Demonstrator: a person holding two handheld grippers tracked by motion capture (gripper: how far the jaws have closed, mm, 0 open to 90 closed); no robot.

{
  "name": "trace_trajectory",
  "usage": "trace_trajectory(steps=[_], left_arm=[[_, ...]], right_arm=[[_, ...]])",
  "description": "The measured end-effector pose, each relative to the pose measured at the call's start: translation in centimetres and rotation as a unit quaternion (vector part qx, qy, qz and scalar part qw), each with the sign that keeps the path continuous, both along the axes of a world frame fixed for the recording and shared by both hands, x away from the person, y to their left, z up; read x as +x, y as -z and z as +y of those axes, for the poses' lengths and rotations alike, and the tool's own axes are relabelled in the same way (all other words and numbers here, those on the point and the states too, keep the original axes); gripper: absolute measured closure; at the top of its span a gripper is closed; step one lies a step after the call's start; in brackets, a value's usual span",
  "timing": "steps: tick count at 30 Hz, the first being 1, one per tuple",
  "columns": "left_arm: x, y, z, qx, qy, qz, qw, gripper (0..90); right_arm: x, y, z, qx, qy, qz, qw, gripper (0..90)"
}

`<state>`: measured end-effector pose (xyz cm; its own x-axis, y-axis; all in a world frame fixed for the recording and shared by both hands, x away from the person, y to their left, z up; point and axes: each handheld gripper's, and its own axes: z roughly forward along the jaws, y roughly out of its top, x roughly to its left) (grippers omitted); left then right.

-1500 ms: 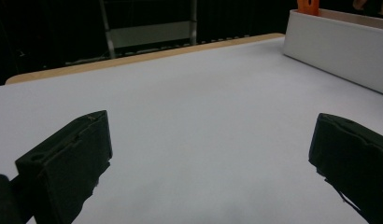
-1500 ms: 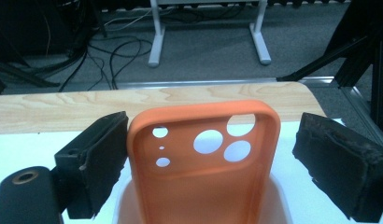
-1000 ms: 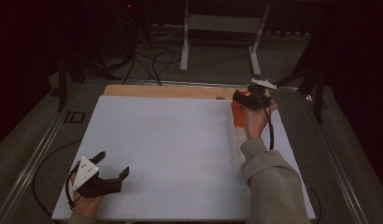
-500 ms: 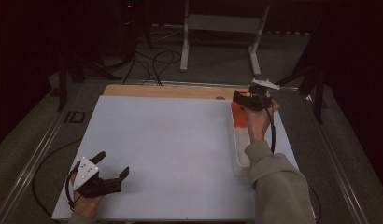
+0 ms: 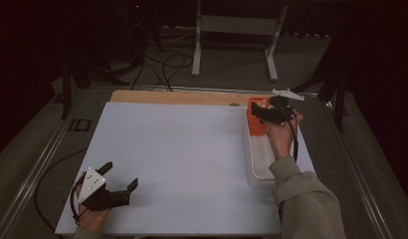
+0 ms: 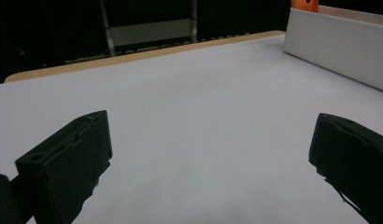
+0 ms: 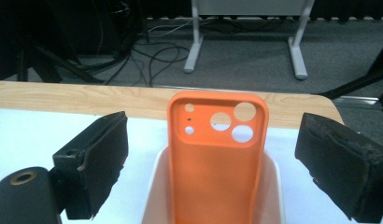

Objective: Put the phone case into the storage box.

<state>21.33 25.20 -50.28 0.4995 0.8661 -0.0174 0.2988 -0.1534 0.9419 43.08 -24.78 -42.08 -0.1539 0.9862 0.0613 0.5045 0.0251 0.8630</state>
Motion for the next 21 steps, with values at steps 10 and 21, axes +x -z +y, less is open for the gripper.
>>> trace_trajectory(steps=[10, 21], left_arm=[[0.0, 0.0, -0.1, 0.0, 0.002, 0.001, 1.0, 0.2], [0.1, 0.1, -0.1, -0.003, 0.003, 0.003, 1.0, 0.2]], right_arm=[[-2.9, -0.4, 0.3, 0.011, -0.055, -0.005, 0.9984, 9.5], [-8.1, -0.9, 0.9, 0.0, -0.12, -0.016, 0.9927, 9.2]])
